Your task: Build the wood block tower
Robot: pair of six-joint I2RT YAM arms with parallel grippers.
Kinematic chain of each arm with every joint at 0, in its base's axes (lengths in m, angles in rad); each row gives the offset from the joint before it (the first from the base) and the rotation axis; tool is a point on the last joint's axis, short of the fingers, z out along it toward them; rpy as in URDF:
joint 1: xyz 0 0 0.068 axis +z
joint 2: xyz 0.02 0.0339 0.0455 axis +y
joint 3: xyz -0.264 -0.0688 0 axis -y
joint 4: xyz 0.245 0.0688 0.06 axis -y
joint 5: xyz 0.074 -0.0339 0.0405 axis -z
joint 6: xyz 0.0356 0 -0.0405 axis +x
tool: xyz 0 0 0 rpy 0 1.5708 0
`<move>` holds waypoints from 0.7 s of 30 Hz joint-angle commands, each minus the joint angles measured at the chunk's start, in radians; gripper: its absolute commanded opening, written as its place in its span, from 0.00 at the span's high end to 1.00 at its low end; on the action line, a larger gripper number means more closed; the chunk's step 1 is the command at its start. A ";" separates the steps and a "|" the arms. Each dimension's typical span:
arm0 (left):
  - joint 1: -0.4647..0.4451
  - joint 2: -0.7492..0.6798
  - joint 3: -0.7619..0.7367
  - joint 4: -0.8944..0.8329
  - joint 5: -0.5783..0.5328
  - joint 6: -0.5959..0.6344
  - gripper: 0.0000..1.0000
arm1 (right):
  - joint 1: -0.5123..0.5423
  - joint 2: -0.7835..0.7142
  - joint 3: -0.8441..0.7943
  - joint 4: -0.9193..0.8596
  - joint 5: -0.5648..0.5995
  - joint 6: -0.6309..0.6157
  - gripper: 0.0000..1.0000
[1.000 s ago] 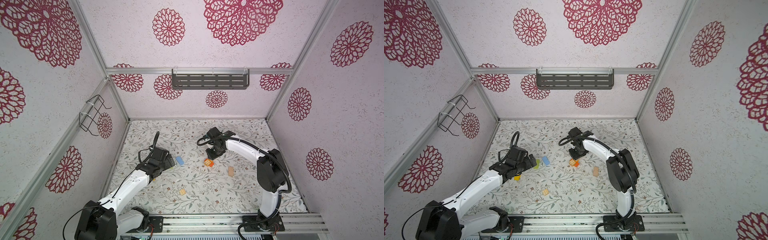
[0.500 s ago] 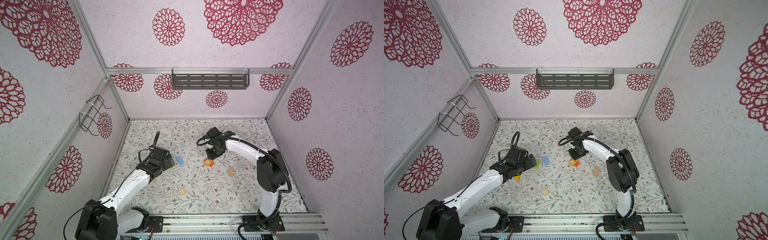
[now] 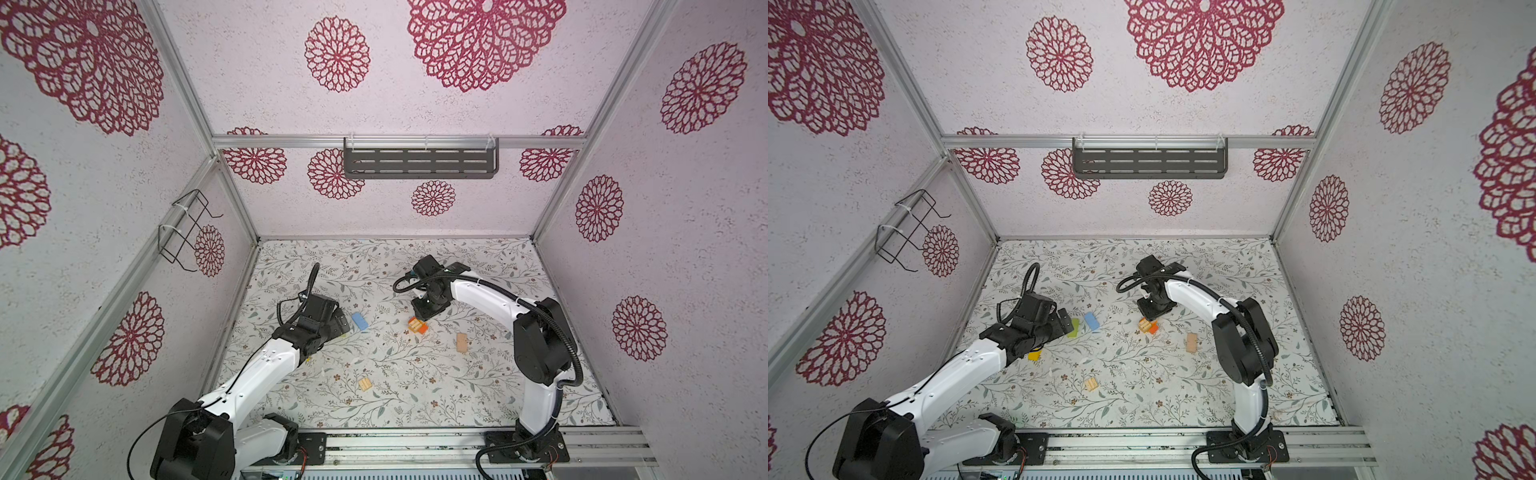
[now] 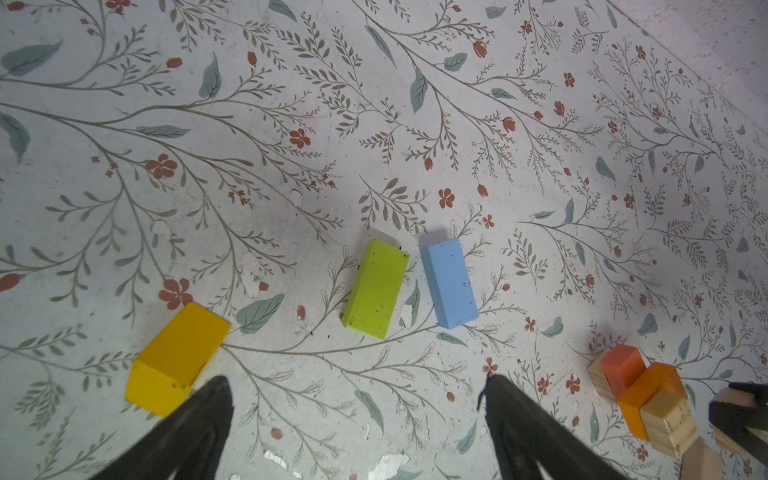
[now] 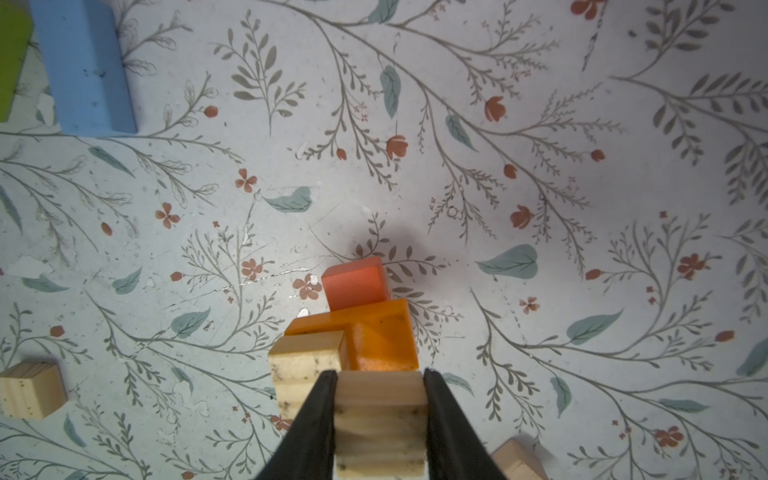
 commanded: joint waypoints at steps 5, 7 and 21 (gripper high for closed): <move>-0.007 0.017 -0.004 0.014 -0.008 -0.018 0.03 | 0.006 -0.009 -0.004 0.002 0.004 -0.022 0.64; -0.009 0.015 -0.004 0.014 -0.008 -0.018 0.03 | 0.006 -0.007 -0.002 0.002 0.006 -0.022 0.63; -0.010 0.019 -0.004 0.017 -0.010 -0.019 0.03 | 0.007 0.000 0.003 0.006 0.002 -0.023 0.60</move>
